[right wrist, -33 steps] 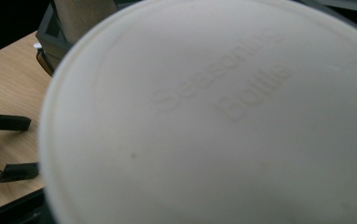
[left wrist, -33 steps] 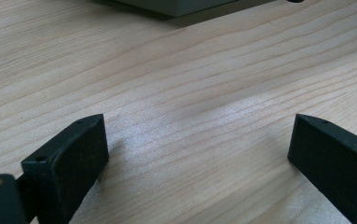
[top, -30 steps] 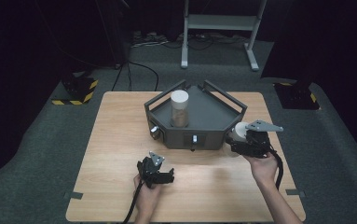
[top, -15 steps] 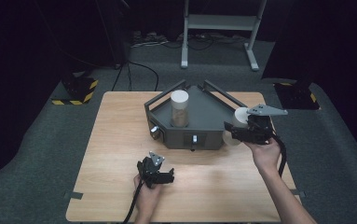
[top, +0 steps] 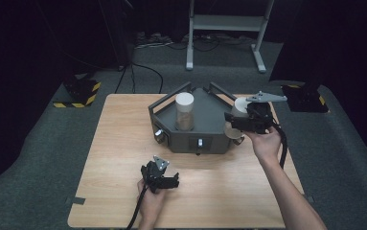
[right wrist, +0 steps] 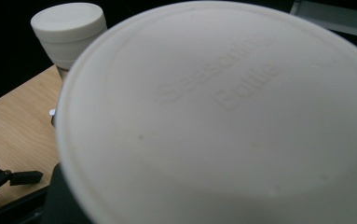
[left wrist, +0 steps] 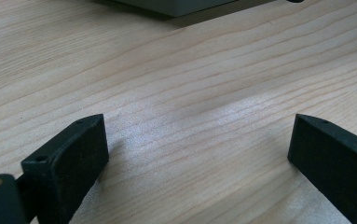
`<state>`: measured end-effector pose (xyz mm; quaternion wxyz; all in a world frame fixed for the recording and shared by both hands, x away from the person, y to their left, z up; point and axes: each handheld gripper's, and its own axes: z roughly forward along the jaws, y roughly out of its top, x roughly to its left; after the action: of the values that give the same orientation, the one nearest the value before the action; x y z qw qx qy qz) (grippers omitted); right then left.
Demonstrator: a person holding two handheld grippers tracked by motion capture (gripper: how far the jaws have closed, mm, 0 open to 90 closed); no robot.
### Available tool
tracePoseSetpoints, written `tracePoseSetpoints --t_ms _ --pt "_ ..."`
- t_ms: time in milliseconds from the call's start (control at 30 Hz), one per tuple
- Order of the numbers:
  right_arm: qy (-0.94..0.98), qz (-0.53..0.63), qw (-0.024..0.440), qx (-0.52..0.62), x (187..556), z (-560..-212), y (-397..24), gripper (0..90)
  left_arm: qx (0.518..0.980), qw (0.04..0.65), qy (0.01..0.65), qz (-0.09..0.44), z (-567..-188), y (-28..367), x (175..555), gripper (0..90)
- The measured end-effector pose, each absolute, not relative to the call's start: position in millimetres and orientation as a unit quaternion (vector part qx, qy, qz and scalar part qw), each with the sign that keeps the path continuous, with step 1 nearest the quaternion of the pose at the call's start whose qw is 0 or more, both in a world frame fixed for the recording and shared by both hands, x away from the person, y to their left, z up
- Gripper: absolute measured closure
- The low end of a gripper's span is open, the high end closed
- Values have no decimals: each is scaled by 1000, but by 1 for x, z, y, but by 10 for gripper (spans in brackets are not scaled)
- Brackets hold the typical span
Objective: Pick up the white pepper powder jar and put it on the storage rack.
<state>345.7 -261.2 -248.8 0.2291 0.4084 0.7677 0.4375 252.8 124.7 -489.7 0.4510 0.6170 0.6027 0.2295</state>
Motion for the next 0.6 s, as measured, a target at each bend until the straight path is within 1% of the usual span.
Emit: tracePoseSetpoints --t_ms 300,600 --pt "765 428 234 422 362 -242 -243 351 619 449 602 229 -489 125 253 49" --pt "763 415 241 433 373 -247 -228 352 620 449 601 229 -489 125 253 49"
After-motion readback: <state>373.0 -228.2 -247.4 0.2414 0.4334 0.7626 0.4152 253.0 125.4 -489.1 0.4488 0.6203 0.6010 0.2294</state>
